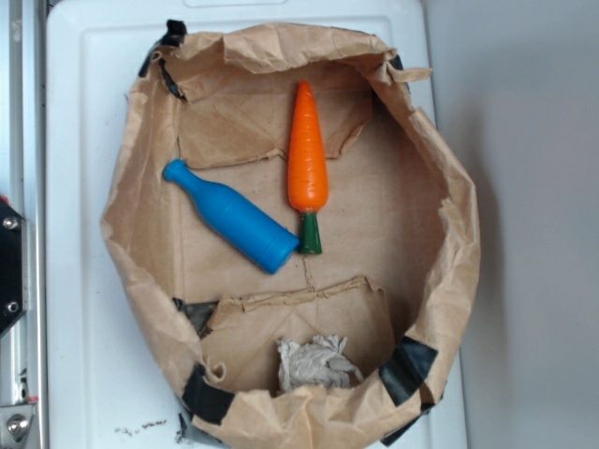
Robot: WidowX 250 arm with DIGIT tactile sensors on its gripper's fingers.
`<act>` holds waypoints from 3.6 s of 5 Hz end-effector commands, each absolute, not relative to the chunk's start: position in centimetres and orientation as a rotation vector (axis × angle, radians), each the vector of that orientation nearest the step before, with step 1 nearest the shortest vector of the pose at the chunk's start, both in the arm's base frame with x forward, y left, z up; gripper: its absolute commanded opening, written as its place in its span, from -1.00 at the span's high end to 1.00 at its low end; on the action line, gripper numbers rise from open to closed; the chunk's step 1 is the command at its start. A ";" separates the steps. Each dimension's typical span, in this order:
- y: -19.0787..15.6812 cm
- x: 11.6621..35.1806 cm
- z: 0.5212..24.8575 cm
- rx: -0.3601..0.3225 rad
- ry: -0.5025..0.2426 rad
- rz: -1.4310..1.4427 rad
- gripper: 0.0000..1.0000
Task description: Grab the carrot.
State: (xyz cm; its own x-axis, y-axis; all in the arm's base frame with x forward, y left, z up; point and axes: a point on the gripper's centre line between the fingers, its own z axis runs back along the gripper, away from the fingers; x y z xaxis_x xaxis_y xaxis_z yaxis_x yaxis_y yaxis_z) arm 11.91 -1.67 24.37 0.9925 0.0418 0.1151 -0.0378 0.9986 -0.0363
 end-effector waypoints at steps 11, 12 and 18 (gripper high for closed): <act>2.1 20.3 16.3 0.147 -0.072 0.377 -1.00; 3.7 22.3 14.8 0.146 -0.043 0.431 -1.00; 6.0 26.7 13.0 0.070 -0.070 0.648 -1.00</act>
State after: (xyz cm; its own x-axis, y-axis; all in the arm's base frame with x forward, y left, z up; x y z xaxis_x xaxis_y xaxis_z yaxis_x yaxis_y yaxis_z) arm 26.37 4.88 11.58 0.8132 0.5810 0.0336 -0.5818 0.8105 0.0682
